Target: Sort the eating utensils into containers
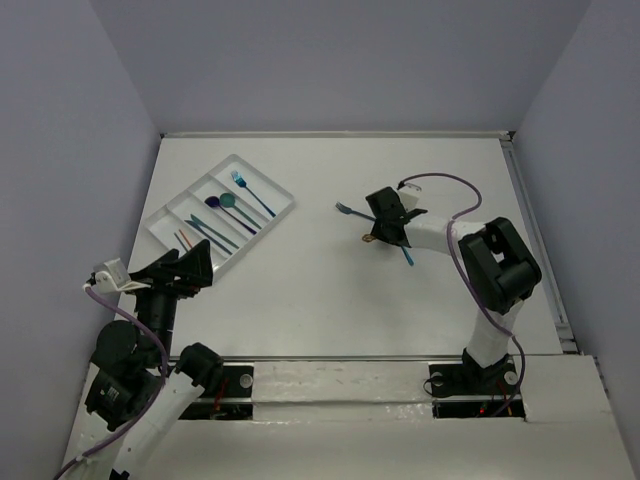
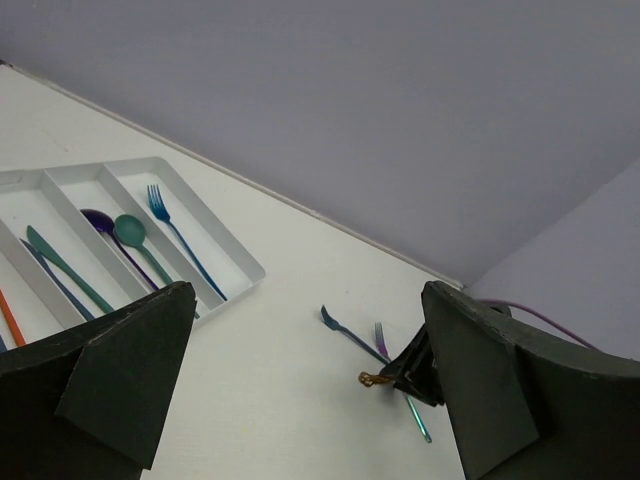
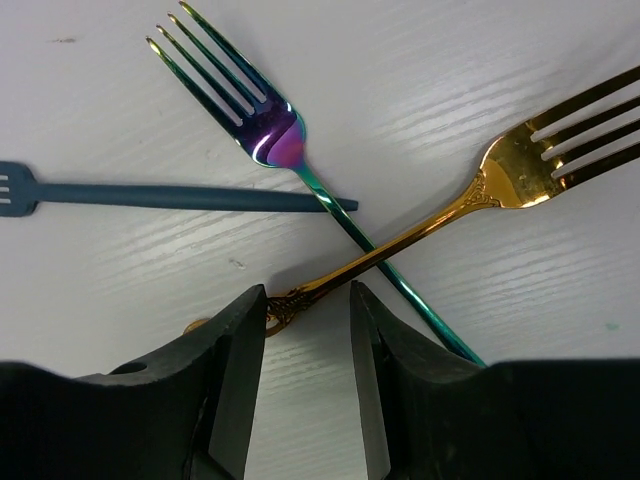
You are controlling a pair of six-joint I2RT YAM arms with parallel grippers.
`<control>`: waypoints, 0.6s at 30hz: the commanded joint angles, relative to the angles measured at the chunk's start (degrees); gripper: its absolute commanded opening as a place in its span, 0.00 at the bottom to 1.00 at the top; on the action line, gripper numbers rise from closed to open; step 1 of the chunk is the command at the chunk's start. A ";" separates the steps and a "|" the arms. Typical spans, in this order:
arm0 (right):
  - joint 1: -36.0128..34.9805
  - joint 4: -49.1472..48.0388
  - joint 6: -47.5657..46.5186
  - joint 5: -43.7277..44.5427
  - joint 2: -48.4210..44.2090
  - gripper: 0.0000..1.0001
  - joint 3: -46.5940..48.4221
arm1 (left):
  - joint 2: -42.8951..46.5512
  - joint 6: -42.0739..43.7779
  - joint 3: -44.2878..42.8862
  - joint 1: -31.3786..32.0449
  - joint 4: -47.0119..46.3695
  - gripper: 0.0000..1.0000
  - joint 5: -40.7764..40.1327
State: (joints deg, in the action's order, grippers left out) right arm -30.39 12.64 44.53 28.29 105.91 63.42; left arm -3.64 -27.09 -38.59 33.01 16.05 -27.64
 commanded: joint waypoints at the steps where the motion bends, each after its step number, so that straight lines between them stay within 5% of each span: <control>1: -0.11 1.42 2.31 5.02 0.88 0.43 2.06 | -1.11 0.37 0.44 0.38 -2.08 0.99 0.04; 6: -0.11 4.22 2.84 5.98 2.46 0.43 3.38 | -0.93 0.46 0.44 0.38 -2.17 0.99 0.13; 18: -4.14 -0.43 -0.41 -3.23 -7.73 0.26 -9.01 | -0.75 0.46 0.44 0.38 -2.26 0.99 0.30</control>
State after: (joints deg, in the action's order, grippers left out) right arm -32.18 12.21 45.76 28.91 101.62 57.71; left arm -3.75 -27.09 -38.59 33.01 16.03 -27.62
